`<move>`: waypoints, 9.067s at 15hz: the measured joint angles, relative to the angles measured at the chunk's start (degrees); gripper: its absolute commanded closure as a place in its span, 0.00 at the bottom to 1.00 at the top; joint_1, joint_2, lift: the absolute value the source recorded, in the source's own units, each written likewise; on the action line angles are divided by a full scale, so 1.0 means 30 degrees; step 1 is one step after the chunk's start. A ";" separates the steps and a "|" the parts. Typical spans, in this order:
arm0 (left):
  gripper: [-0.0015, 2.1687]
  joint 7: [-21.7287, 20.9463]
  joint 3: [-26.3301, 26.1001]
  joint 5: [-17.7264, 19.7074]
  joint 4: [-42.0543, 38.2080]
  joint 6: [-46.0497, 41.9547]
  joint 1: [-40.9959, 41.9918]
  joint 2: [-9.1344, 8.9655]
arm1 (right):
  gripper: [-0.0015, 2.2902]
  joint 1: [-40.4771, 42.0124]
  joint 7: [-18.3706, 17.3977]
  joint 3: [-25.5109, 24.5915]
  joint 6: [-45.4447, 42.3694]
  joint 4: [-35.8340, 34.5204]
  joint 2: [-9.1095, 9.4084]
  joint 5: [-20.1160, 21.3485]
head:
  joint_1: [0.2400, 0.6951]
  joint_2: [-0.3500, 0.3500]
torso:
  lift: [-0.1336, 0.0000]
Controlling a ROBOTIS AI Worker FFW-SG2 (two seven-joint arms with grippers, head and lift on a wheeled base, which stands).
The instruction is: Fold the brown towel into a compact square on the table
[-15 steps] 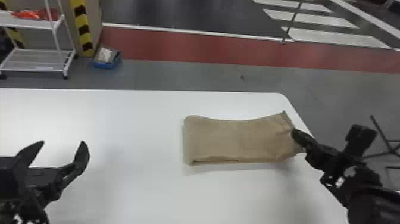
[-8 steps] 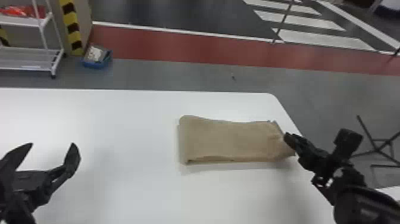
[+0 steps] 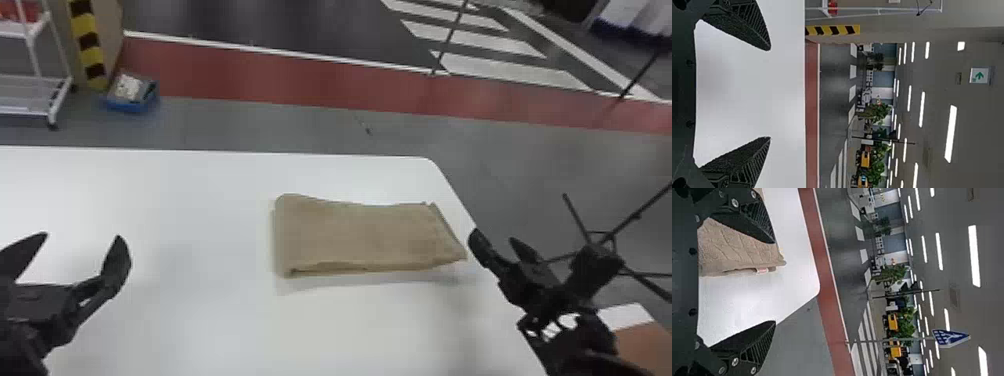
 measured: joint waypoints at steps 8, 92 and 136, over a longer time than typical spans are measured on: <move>0.04 -0.0019 -0.4359 0.1057 0.0768 0.0176 -0.1474 -0.0133 | 0.05 0.2201 -0.0005 -0.0580 -0.4496 -0.0066 0.1477 -0.0777 | 1.00 0.00 | 0.08; 0.15 -0.0767 -0.0272 -0.1184 -0.7983 0.7157 0.3970 0.0955 | 0.07 0.0484 -0.0066 0.2940 -0.3062 0.0864 0.1576 0.0059 | 1.00 0.06 | 0.08; 0.98 -0.6622 0.0424 0.1296 -0.0870 1.0119 -0.1685 0.1079 | 0.35 -0.1673 -0.1024 0.9216 0.7412 -0.1487 0.1471 0.3489 | 1.00 0.40 | 0.08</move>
